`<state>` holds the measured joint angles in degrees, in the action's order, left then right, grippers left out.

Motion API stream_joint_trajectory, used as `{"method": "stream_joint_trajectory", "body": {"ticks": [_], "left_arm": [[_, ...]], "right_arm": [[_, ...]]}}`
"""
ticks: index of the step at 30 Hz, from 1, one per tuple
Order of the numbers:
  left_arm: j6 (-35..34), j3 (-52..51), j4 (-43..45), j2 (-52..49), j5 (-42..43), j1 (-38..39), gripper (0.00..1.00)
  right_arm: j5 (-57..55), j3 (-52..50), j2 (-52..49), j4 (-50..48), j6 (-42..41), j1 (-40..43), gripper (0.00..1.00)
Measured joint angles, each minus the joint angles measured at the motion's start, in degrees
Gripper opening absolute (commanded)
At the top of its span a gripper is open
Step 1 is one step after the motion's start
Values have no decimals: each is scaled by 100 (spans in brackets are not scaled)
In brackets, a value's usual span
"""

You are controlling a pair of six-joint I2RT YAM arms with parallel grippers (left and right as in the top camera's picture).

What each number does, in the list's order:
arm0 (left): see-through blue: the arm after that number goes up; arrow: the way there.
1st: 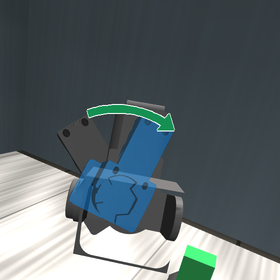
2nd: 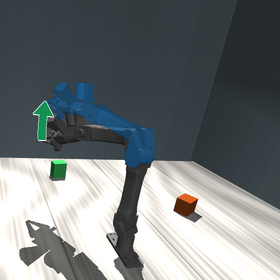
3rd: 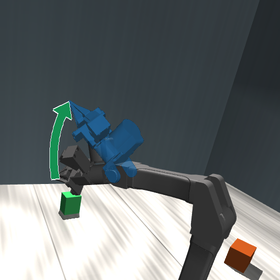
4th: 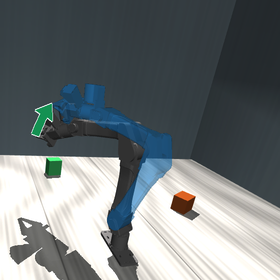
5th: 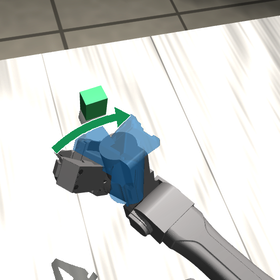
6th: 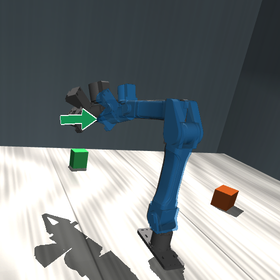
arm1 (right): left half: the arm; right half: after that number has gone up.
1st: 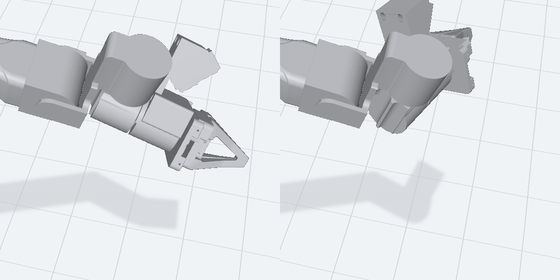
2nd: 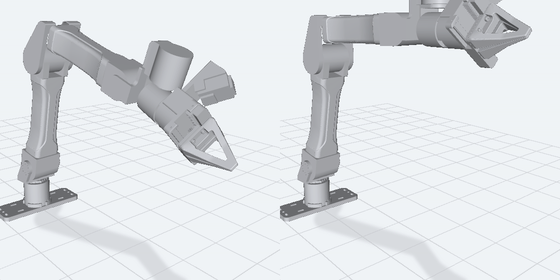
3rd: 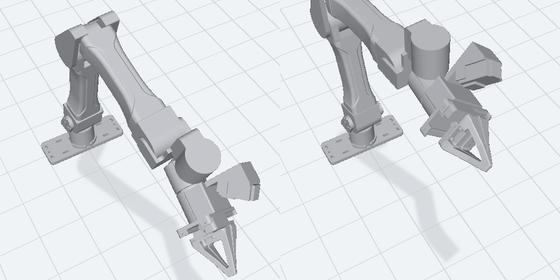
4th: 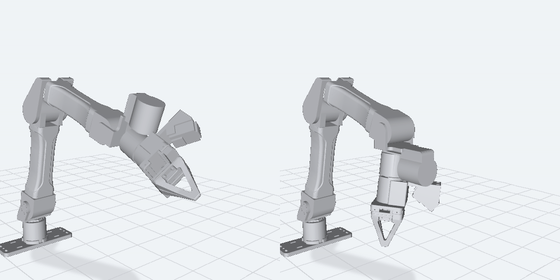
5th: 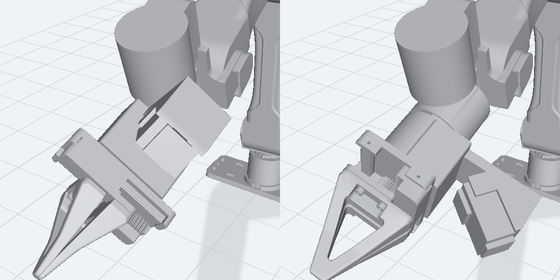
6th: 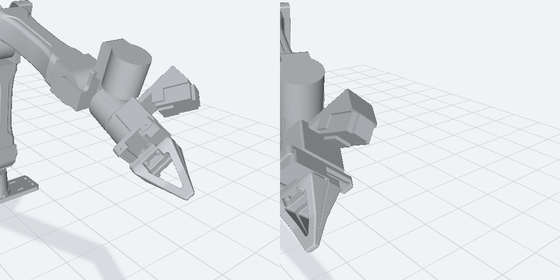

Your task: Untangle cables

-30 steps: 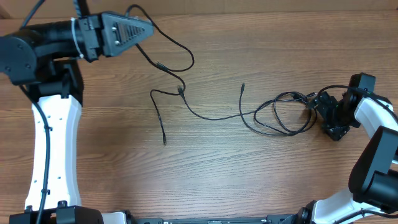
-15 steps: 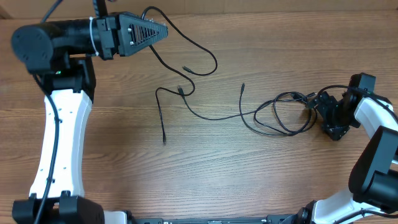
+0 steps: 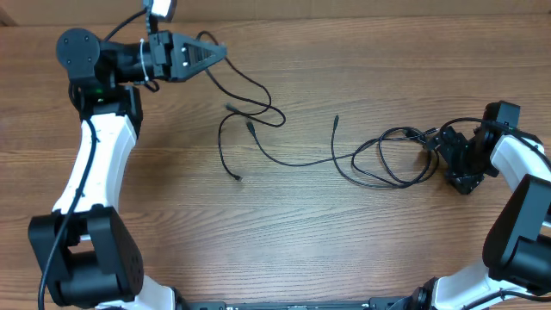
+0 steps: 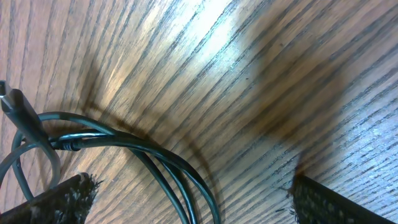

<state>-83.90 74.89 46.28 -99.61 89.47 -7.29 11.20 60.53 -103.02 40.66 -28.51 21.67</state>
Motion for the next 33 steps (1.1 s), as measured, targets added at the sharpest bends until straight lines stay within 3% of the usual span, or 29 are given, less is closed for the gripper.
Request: {"method": "stream_joint_trajectory", "body": {"ticks": [13,24,26,33], "left_arm": [[597,-352,-2,-1333,-166,-472,4],[883,-413,-717,-2675,-575,-632,4],[1084,-431,-1019,-2708,-660,-632,4],[2175,-446,-3364,-2706,-1716,-632,4]], "right_arm": [[0,0,0,0,0,-2,100],[0,0,0,0,-2,-2,100],[2,0,0,0,-2,-2,100],[2,0,0,-2,-2,-2,100]]}}
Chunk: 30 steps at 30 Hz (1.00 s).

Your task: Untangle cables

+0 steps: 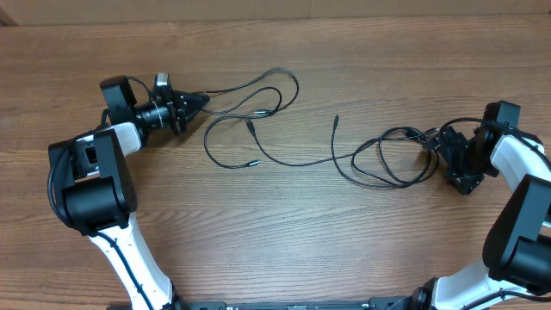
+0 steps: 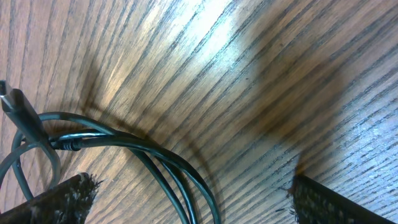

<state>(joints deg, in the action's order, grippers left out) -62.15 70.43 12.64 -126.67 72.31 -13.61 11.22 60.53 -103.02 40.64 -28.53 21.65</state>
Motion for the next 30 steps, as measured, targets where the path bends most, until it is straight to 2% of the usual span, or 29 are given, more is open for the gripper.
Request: {"method": "stream_joint_trajectory", "body": {"ticks": [4,6,13,19,24,30], "left_arm": [[782,-2,-1137,0,-708,0,4],[1040,-4,-1405,0,-929,-35,4],[1414,0,-1497,127,-1134,-588,4],[1484,48,-1554,1329,-1655,-1545,4],[1775,219,-1751,2608,-2673,-2284,4],[1945,326,-3246,3123,-4406,-3051,4]], "right_arm": [[-2,0,0,4,-2,0,100],[0,0,0,0,0,0,100],[0,0,0,0,0,0,100],[-2,0,0,2,0,0,100],[0,0,0,2,2,0,100],[0,0,0,0,0,0,100]]}}
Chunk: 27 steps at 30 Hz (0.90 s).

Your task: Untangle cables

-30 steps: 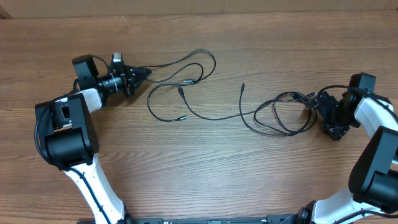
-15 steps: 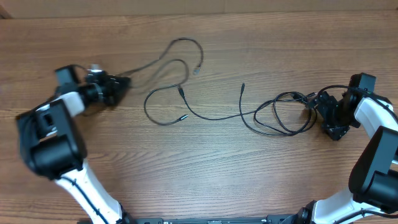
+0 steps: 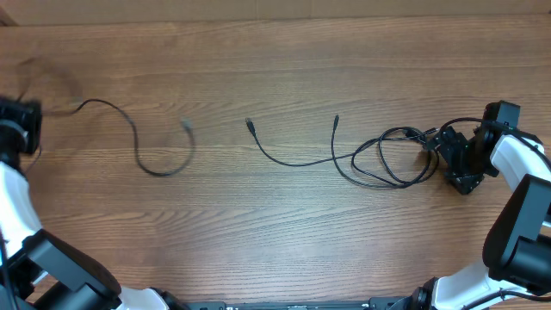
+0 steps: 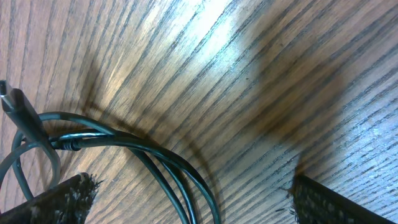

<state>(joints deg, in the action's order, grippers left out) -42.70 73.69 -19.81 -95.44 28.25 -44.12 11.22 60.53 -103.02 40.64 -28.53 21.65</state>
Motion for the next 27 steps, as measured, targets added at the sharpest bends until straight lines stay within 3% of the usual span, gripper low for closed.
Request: {"method": "stream_joint_trajectory", "body": {"ticks": [5,9,16,24,27], "left_arm": [[98,-37,-1311,-219,-1320,-284,4],[262,-48,-1690,-317,-1934,-286,4],[393,-48,-1987,-321,-1987,-275,4],[398,-175,-3095,-321,-2319,13,4],[415,-400,-3165,-321,-2608,103,17]], "right_arm": [[-2,0,0,0,-2,0,100],[-2,0,0,2,0,0,100],[0,0,0,2,0,2,100],[2,0,0,0,2,0,100],[0,0,0,0,0,0,100]]}}
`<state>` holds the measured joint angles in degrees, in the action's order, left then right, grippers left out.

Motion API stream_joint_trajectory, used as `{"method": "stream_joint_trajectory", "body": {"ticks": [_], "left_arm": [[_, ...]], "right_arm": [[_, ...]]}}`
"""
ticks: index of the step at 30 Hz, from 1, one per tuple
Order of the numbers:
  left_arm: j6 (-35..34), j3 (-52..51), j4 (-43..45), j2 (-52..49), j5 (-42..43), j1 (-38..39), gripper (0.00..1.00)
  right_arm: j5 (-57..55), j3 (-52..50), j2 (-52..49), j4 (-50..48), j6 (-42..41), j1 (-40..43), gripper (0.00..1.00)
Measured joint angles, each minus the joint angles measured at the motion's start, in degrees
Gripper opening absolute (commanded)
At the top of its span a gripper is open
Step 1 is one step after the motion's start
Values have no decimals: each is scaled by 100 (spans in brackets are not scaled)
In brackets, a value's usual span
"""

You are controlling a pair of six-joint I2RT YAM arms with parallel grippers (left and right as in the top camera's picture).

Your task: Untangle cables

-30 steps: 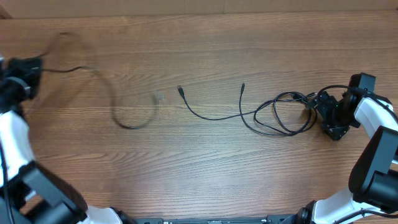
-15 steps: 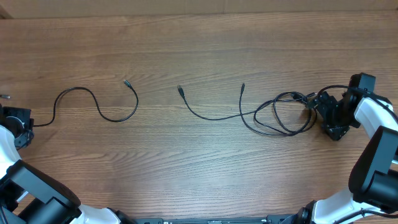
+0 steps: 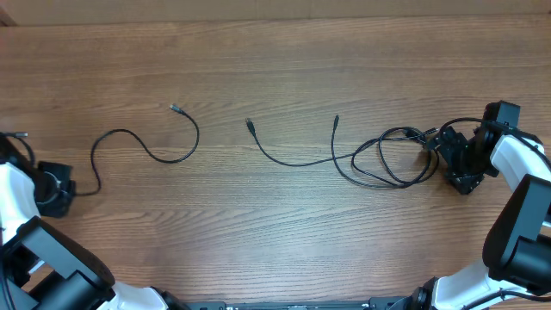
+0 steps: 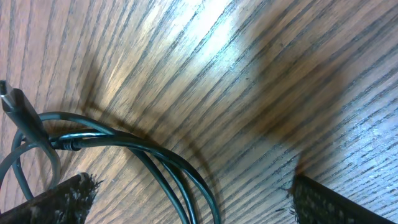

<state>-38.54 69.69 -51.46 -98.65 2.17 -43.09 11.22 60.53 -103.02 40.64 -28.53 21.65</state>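
One black cable (image 3: 142, 145) lies by itself at the left of the table, from a plug near the middle left down to my left gripper (image 3: 60, 193), which looks shut on its end. The remaining cable bundle (image 3: 392, 159) lies looped at the right, with two loose ends (image 3: 250, 124) reaching toward the centre. My right gripper (image 3: 446, 153) sits at the right end of the loops. In the right wrist view the right gripper (image 4: 193, 202) is open, its fingers (image 4: 65, 193) wide apart, and dark cable strands (image 4: 168, 165) lie between them.
The wooden table (image 3: 275, 224) carries only the cables. The left arm (image 3: 17, 215) lies along the table's left edge and the right arm (image 3: 521, 198) along its right edge. A connector plug (image 4: 22, 112) shows at the left of the right wrist view.
My left gripper has moved from the far left edge down toward the front left. The separated cable's end went with it, and its free plug now lies further up.
My left gripper first held one cable at the upper left, still crossed with the others. It then sat lower and further left with that cable stretched. Later the cable lay apart at the far left, and now it rests by itself. The right gripper stayed open at the loops throughout.
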Motion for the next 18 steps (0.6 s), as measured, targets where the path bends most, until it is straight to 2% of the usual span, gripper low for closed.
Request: {"method": "stream_joint_trajectory", "body": {"ticks": [1,3,4,7,11,13,14,15,16,17,18], "left_arm": [[24,-98,0,0,-85,24,26],[24,-251,-7,0,-179,26,55],[39,-315,-11,-2,-214,26,63],[85,-402,-26,-2,-295,26,75],[111,-409,-55,-2,-330,26,83],[109,-409,-46,-2,-330,26,84],[116,-409,2,-2,-330,26,80],[138,-409,103,-2,-326,26,60],[186,-409,260,-2,-293,26,29],[284,-407,476,-2,-216,26,7],[387,-404,686,-2,-120,26,4]], "right_arm": [[0,0,0,0,0,0,100],[0,0,0,4,2,0,100],[0,0,0,4,0,2,100],[0,0,0,2,0,0,100],[-2,0,0,2,0,0,100],[0,0,0,-2,2,0,100],[0,0,0,0,0,0,100],[-2,0,0,2,0,0,100],[0,0,0,0,-2,0,100],[-2,0,0,2,0,0,100],[2,0,0,2,2,0,100]]}}
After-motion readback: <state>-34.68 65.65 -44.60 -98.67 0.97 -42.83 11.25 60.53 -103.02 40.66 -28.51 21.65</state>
